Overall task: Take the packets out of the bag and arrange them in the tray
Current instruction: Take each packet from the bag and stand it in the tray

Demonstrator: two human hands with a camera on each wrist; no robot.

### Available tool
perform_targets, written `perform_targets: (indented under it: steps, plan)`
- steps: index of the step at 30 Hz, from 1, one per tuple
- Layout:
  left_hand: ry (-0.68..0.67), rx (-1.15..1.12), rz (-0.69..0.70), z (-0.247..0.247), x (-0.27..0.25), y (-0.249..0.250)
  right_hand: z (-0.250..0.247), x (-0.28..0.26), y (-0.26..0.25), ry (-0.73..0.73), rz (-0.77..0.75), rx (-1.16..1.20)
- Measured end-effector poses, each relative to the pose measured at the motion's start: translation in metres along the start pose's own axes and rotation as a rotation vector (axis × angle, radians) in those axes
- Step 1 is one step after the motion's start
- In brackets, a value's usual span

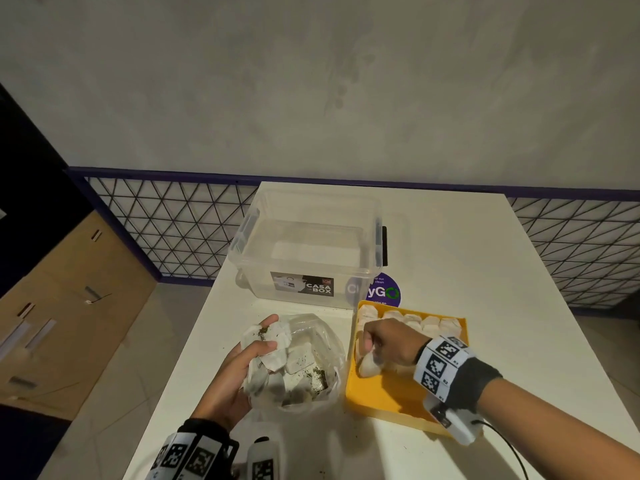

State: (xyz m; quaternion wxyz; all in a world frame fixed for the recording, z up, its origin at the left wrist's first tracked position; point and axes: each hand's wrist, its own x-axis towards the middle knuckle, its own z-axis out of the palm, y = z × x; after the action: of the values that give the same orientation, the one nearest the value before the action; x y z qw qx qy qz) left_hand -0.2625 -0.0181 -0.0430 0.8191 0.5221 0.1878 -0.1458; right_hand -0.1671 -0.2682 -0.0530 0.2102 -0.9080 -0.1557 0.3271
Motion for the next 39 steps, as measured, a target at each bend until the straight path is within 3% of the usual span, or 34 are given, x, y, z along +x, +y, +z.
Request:
perform_targets:
  steps: [15, 19, 22, 25, 30, 39]
  plan:
    - [-0.023, -0.042, -0.018, 0.007, -0.005, 0.008, 0.019, 0.013, -0.001, 0.286, -0.132, -0.468]
    - [0.011, -0.063, -0.037, 0.009, -0.004, 0.010, 0.008, 0.001, -0.008, 0.481, -0.165, -0.364]
    - [-0.003, -0.068, -0.034, 0.011, -0.003, 0.012, -0.007, -0.006, -0.024, 0.678, -0.317, -0.156]
    - [-0.025, -0.051, -0.014, 0.014, -0.003, 0.011, -0.013, -0.017, -0.058, 0.553, -0.437, 0.065]
    - [-0.074, -0.008, 0.013, 0.020, -0.005, 0.011, 0.007, -0.014, -0.094, 0.190, -0.404, 0.338]
    - [-0.044, 0.020, 0.037, 0.010, -0.010, 0.008, 0.006, -0.005, -0.092, 0.165, -0.355, 0.710]
